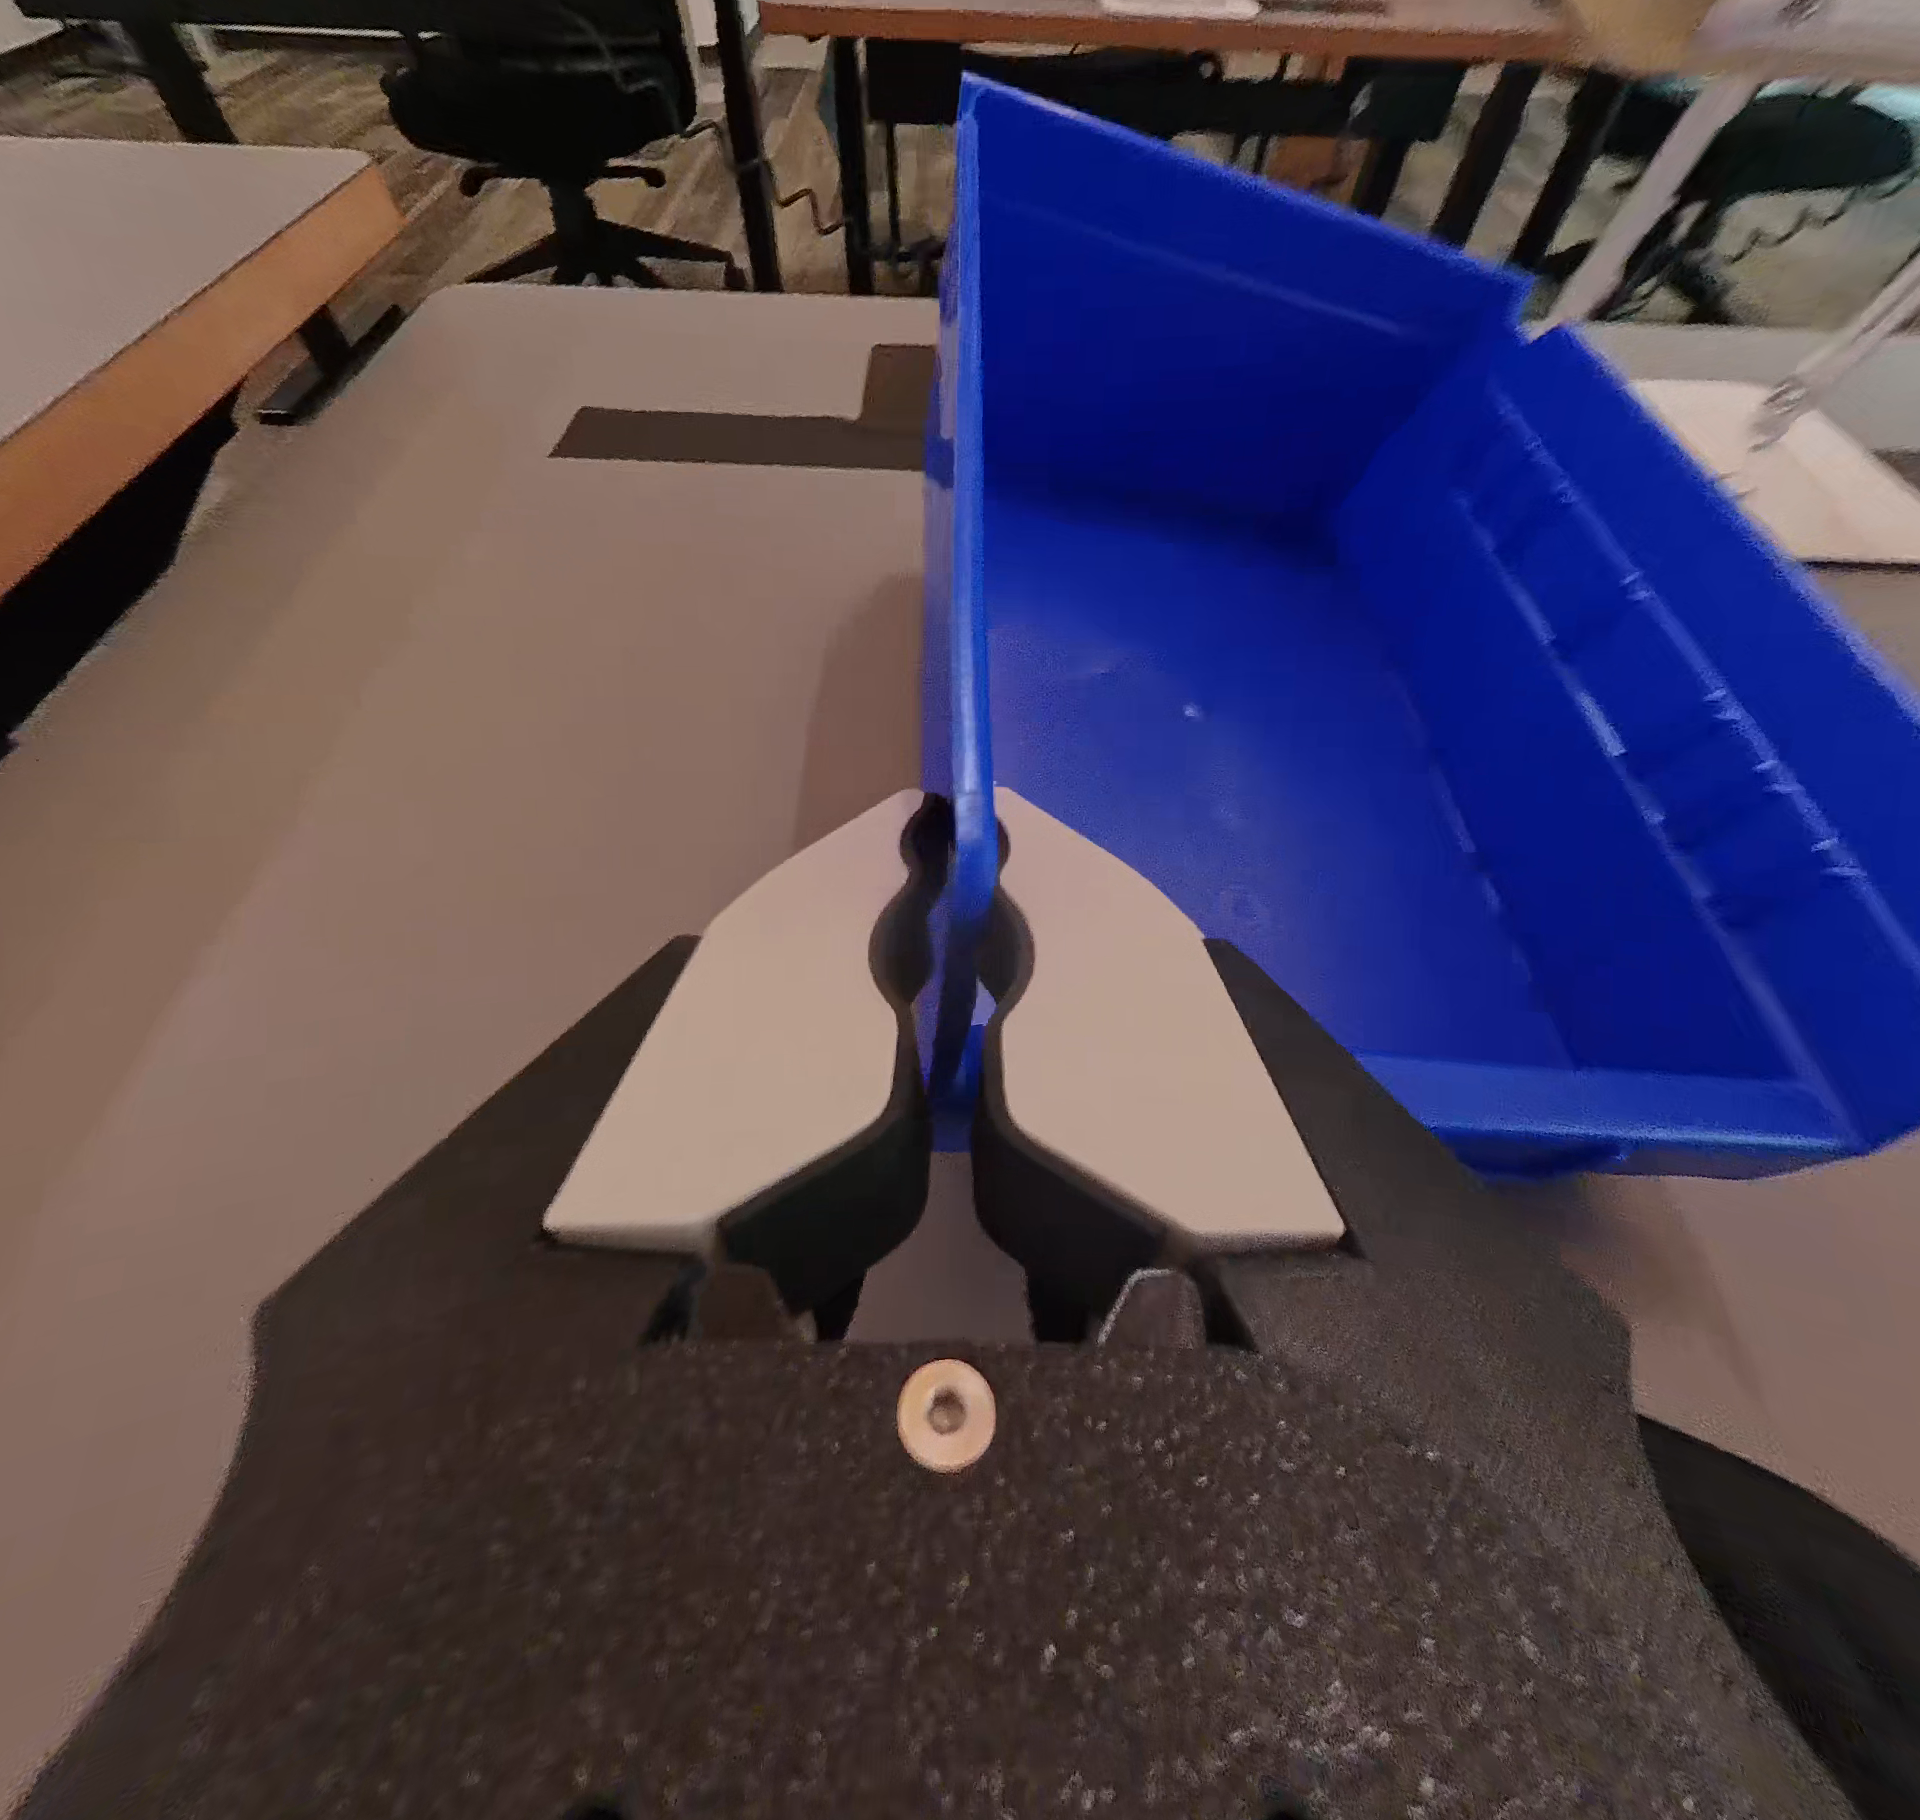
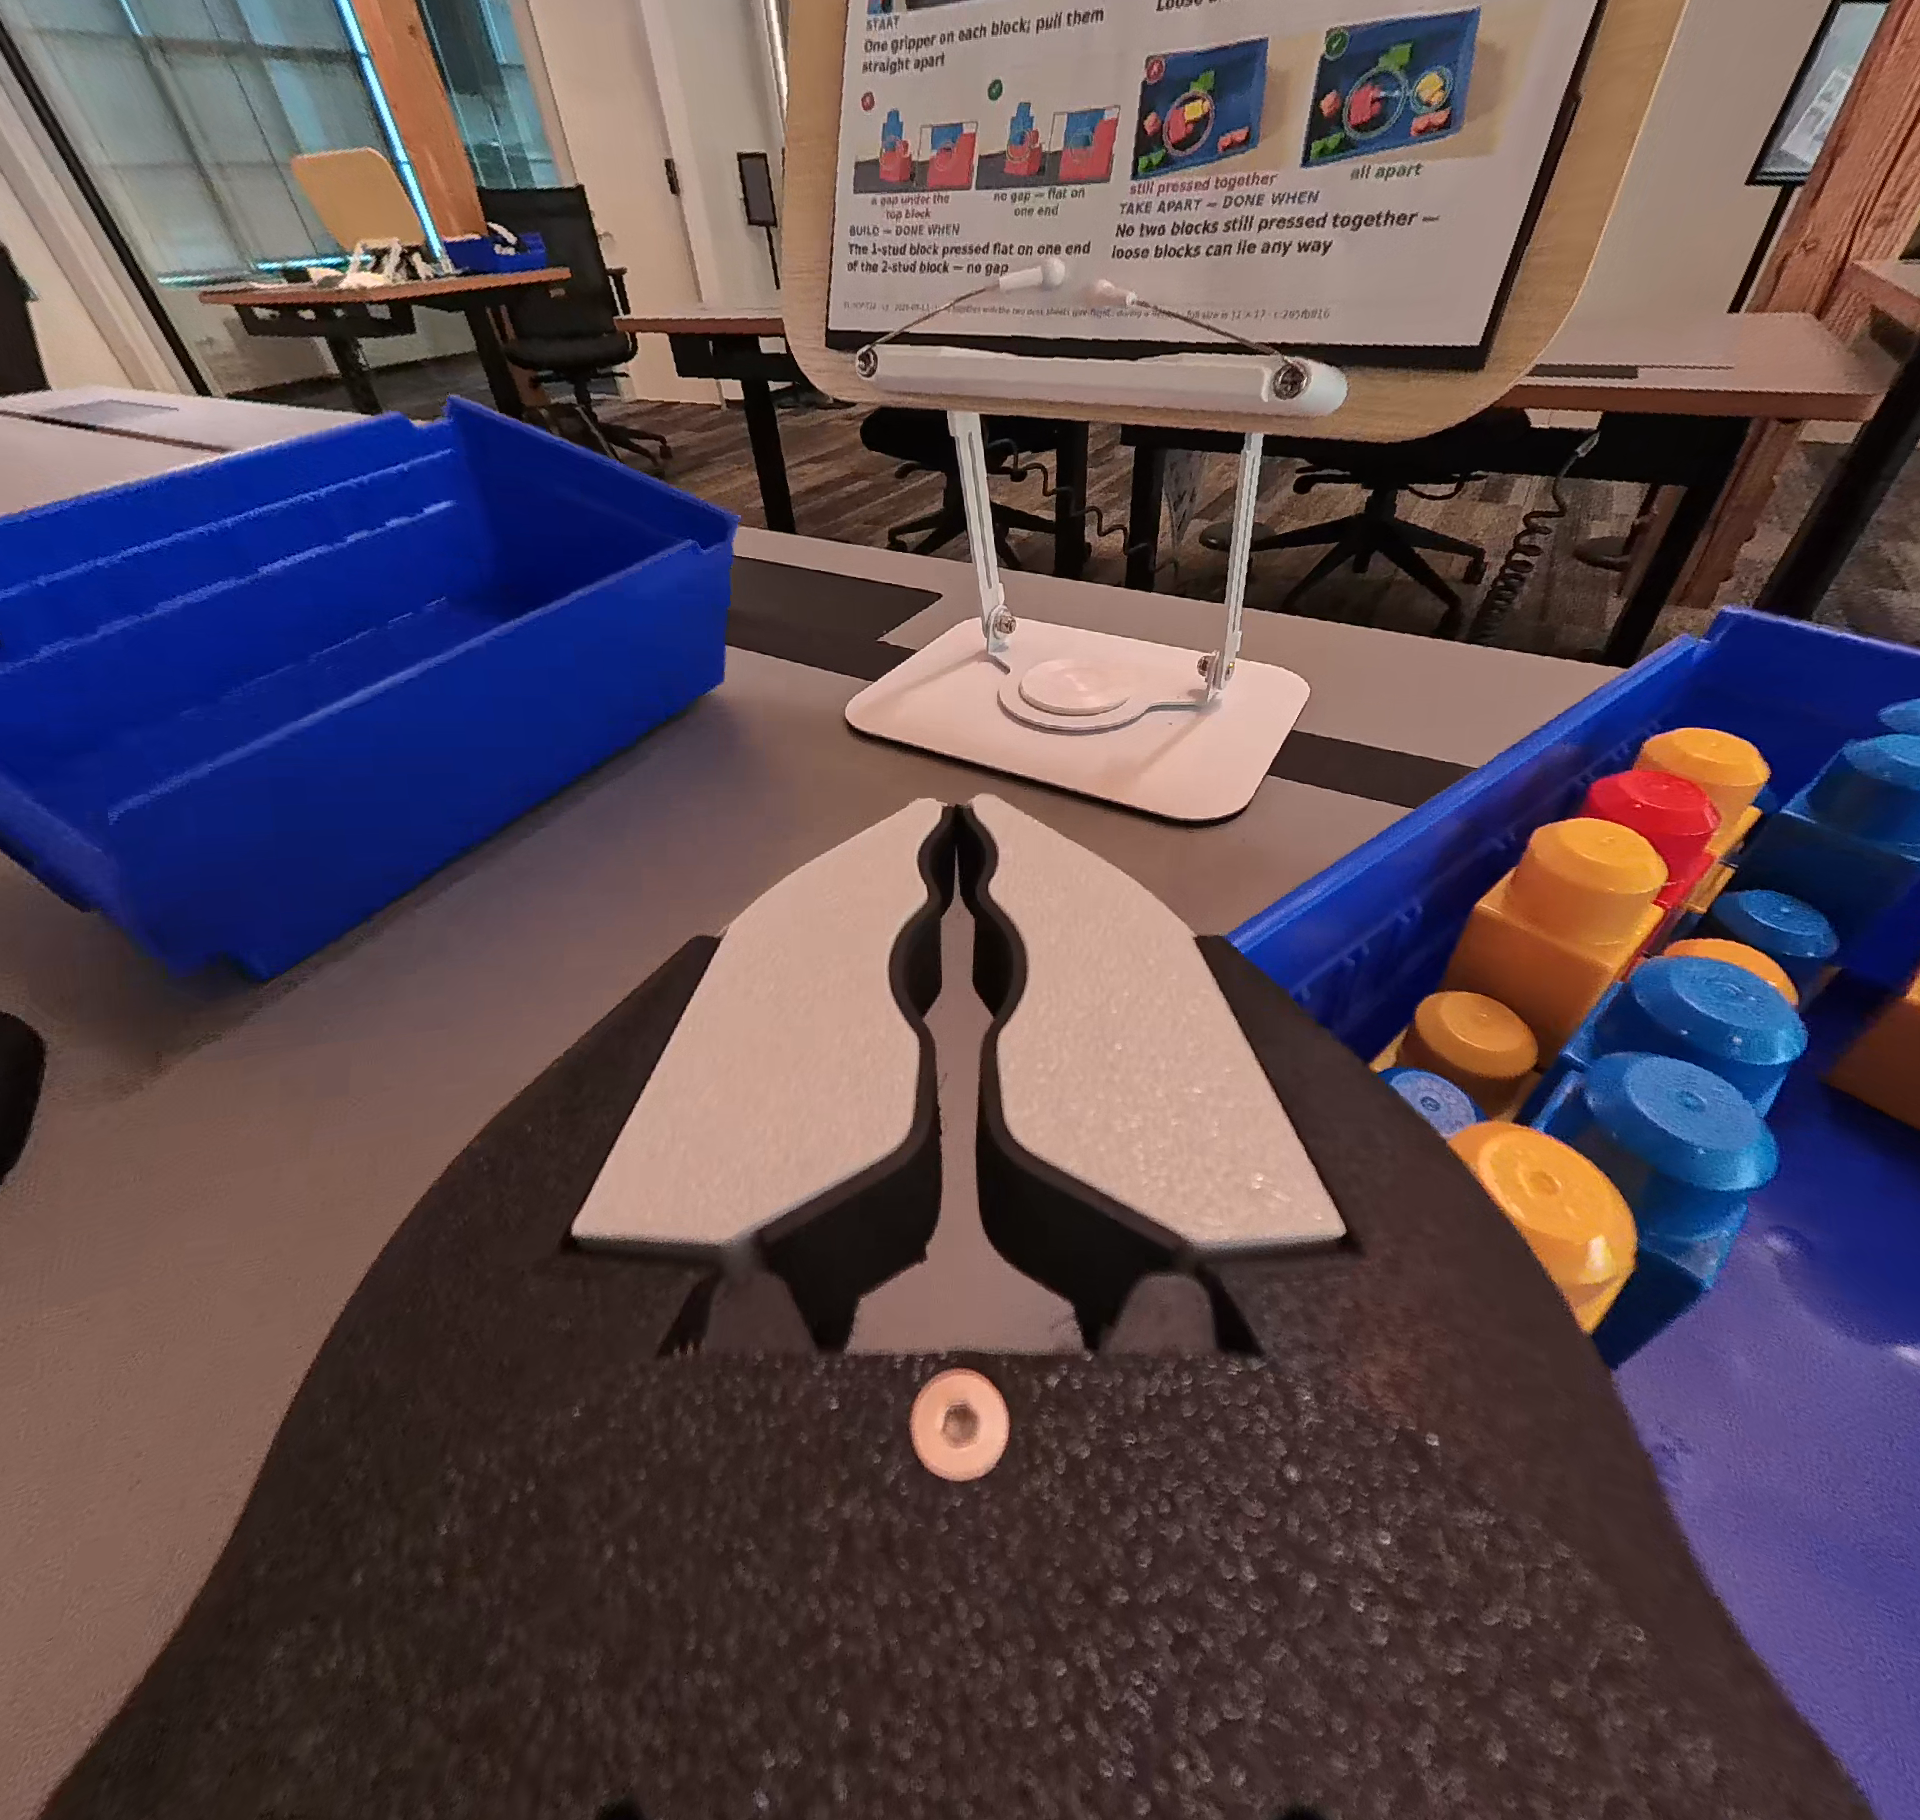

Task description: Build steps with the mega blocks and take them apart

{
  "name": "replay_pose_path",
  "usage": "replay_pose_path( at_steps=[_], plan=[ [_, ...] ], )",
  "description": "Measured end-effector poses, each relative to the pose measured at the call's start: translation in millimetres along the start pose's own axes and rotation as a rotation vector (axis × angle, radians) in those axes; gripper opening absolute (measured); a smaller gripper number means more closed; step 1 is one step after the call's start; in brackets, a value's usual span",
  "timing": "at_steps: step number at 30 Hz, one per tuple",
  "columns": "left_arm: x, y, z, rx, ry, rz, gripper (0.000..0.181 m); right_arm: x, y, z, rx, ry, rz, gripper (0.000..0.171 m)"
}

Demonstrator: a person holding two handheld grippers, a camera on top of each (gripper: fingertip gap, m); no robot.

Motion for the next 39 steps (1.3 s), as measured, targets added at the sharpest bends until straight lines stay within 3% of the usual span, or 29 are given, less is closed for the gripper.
replay_pose_path(
  at_steps=[12, 30, 36, 39],
  plan=[
    [-83.9, 17.4, 5.2, -0.048, -0.216, 0.217, 0.005, -6.5, -5.6, -9.2, -0.024, 0.047, -0.008, 0.0],
    [-151.2, 46.6, 38.4, -0.009, -0.24, 0.183, 0.01, -9.6, -6.6, -11.2, -0.03, 0.07, -0.011, 0.0],
    [-149.8, 38.5, 32.0, -0.101, -0.253, 0.269, 0.033, -16.7, -12.3, -18.7, -0.061, 0.055, 0.013, 0.0],
    [-146.5, 28.3, 23.0, -0.151, -0.183, 0.268, 0.036, -37.7, -28.8, -33.9, -0.115, 0.036, 0.106, 0.004]
  ],
)
Point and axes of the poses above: each gripper's, where its closed fingertips meet, y out along the fingers, z out of its underside, x = y × z across the jaws, the point moved 8 cm from there along -y, back along the fingers, and after that the axes turned 13 degrees about z, right-handed, at the moved point
